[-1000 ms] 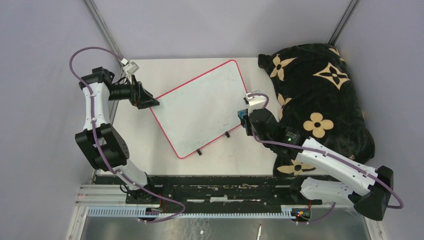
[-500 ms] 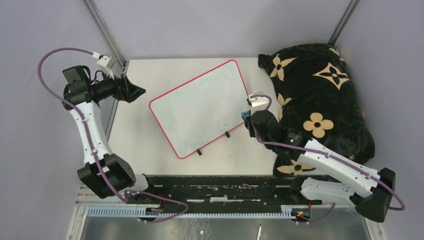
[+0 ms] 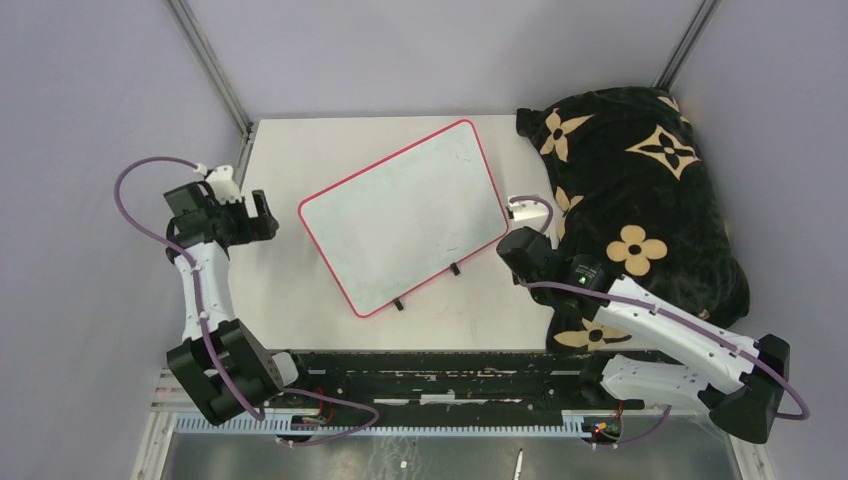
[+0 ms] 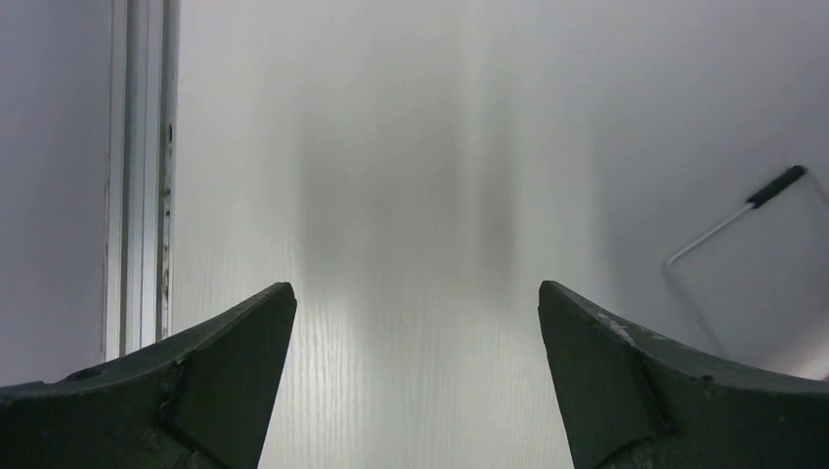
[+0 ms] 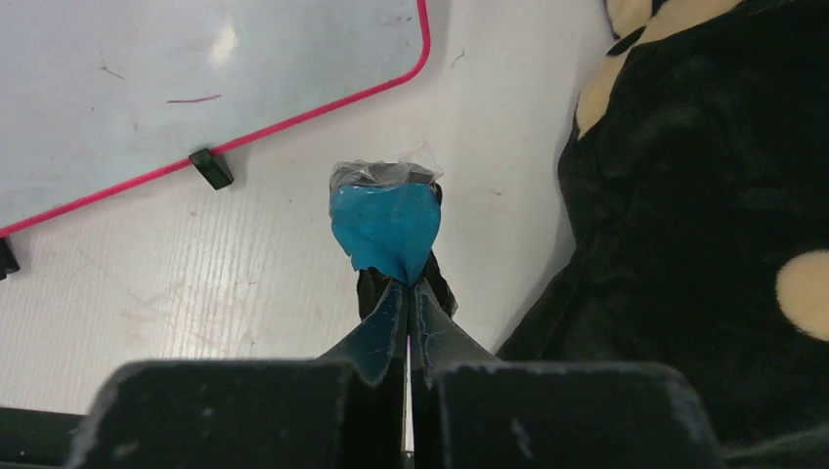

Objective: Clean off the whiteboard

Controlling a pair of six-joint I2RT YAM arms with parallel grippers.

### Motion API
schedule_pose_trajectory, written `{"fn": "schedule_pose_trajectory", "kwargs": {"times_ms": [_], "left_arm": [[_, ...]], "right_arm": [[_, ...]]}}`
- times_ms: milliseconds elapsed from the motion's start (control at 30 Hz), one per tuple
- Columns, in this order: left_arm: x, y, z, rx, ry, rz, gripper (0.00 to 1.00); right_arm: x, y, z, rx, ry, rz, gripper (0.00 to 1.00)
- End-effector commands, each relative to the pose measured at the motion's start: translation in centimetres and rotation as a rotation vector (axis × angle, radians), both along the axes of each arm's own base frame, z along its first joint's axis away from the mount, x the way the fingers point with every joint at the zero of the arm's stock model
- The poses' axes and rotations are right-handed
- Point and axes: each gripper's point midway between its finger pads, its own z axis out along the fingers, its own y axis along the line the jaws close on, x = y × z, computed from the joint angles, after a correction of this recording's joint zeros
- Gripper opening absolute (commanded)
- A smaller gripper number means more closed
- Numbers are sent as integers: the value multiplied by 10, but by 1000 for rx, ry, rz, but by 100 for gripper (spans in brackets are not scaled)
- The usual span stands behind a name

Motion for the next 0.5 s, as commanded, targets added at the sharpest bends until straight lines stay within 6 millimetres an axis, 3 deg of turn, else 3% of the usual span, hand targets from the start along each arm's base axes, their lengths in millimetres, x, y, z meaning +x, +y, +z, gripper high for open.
{"fn": "schedule_pose_trajectory", "kwargs": {"times_ms": [0, 200, 467], "left_arm": [[-11, 27, -38, 104, 68, 110, 100], [-25, 5, -84, 39, 117, 21, 100], [-28, -9, -98, 0, 86, -13, 100]], "right_arm": [[-9, -1, -20, 1, 78, -17, 3], [-27, 13, -63, 56, 209, 50, 10], [-32, 13, -92, 58, 329, 74, 30]]}}
